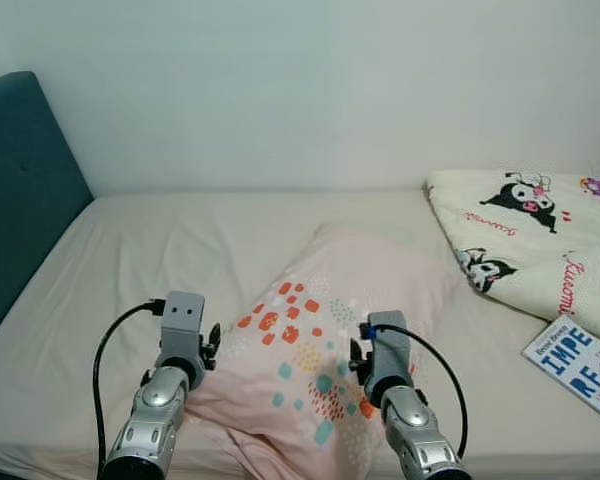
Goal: Clean up the room
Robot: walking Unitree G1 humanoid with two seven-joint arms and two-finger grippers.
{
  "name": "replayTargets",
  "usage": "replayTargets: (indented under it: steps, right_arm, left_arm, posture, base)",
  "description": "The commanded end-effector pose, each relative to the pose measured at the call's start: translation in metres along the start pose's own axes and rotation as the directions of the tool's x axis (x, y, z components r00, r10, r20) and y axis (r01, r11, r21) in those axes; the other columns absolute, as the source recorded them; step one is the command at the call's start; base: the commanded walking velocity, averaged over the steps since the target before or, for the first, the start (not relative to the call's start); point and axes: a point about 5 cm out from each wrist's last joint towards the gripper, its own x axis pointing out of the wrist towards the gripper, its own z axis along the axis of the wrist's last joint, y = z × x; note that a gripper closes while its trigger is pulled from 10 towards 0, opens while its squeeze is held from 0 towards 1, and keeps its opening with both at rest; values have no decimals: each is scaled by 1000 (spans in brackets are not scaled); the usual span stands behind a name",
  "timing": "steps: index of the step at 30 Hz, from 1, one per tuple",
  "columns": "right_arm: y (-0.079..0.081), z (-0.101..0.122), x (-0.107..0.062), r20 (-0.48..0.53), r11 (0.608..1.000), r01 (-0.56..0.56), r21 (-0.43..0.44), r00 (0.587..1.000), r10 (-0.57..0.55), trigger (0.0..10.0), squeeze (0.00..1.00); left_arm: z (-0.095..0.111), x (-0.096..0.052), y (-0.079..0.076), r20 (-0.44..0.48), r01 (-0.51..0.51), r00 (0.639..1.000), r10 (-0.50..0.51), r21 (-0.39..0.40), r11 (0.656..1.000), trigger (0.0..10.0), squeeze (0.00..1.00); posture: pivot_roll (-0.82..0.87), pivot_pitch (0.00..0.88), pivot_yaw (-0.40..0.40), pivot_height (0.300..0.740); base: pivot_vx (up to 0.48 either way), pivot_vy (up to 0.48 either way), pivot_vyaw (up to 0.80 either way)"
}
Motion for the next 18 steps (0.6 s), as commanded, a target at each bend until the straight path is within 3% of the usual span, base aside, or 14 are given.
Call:
replayTargets:
  steps: [1, 18]
  right_arm:
    - [2, -1, -2, 0, 1000, -3, 11, 1000, 3, 10000, 0]
    - [-4, 3, -1, 14, 999, -33, -34, 999, 33, 10000, 0]
  left_arm:
    - [-2, -2, 5, -5, -17, 1000, 17, -9, 1000, 10000, 0]
    - [-10, -8, 1, 1, -42, 999, 42, -15, 999, 10000, 0]
  posture:
    - [56, 0, 30, 701]
    - [29, 0, -25, 647]
  base:
    - [0, 0, 0]
    - [0, 0, 0]
